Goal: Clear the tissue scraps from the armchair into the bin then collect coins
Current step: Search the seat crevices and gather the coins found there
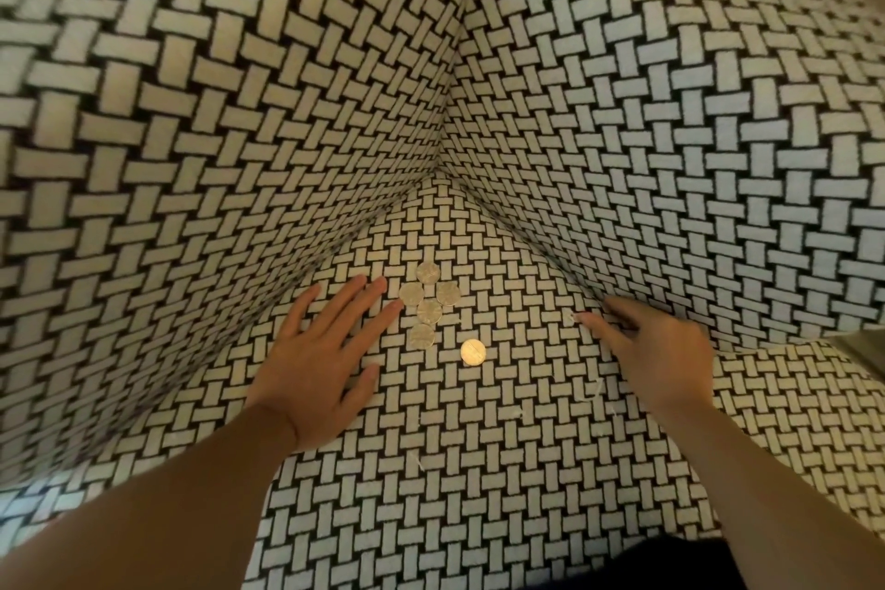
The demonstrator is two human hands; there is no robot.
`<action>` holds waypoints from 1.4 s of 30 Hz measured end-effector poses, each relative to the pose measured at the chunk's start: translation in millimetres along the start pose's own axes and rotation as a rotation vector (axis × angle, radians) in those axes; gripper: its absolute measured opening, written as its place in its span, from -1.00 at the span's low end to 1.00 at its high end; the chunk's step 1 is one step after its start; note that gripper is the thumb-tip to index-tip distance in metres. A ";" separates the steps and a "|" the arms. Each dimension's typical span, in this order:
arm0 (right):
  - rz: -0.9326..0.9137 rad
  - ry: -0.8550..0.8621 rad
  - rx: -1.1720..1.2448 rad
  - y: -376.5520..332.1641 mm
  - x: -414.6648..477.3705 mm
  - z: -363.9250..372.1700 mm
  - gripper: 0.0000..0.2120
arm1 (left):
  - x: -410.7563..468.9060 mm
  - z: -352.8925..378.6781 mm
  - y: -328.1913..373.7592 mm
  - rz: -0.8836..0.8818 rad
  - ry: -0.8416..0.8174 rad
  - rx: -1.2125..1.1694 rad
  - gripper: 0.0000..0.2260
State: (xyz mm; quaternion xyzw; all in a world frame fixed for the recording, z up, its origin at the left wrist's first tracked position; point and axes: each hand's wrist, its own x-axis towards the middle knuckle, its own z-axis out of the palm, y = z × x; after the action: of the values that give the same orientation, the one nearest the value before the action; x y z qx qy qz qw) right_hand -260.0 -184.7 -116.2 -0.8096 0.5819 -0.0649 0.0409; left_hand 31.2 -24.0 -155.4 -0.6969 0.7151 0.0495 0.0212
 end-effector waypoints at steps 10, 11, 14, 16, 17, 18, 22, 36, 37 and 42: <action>0.092 -0.227 0.138 -44.6 23.1 19.3 -0.72 | 0.0 -1.1 0.7 -0.004 -0.003 -0.009 -0.45; 0.148 -0.277 0.176 -46.7 30.2 21.3 -0.72 | 0.5 -1.3 0.2 -0.008 -0.001 -0.010 -0.45; 0.244 -0.433 0.188 -48.5 49.2 23.2 -0.65 | 1.4 -1.8 0.5 -0.011 -0.004 -0.028 -0.45; 0.260 -0.476 0.175 -52.5 57.4 25.3 -0.57 | 1.1 -1.4 0.6 -0.008 -0.003 -0.035 -0.44; 0.266 -0.484 0.168 -55.3 60.5 27.1 -0.52 | 1.0 -0.9 0.8 -0.007 -0.002 -0.036 -0.44; 0.268 -0.484 0.157 -58.6 63.3 28.4 -0.47 | 0.9 -0.6 0.4 -0.010 0.005 -0.037 -0.44; 0.271 -0.411 0.118 -57.7 60.2 31.0 -0.39 | 1.1 -1.5 2.1 -0.013 0.020 -0.041 -0.44; 0.057 0.148 0.065 -53.6 32.1 41.4 -0.74 | 0.4 0.9 0.5 0.013 0.035 -0.073 -0.44; 0.019 0.182 0.032 -55.4 30.6 39.6 -0.77 | -0.2 0.6 0.6 0.015 0.036 -0.076 -0.44; -0.355 0.063 0.140 -62.6 41.6 43.5 -0.55 | 1.2 -0.5 0.7 0.015 0.036 -0.081 -0.44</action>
State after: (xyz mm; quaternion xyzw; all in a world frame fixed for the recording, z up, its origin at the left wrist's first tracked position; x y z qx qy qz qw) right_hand -181.6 -204.5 -147.9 -0.8922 0.4252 -0.1367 0.0670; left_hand 30.5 -25.2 -155.1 -0.6925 0.7181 0.0658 -0.0203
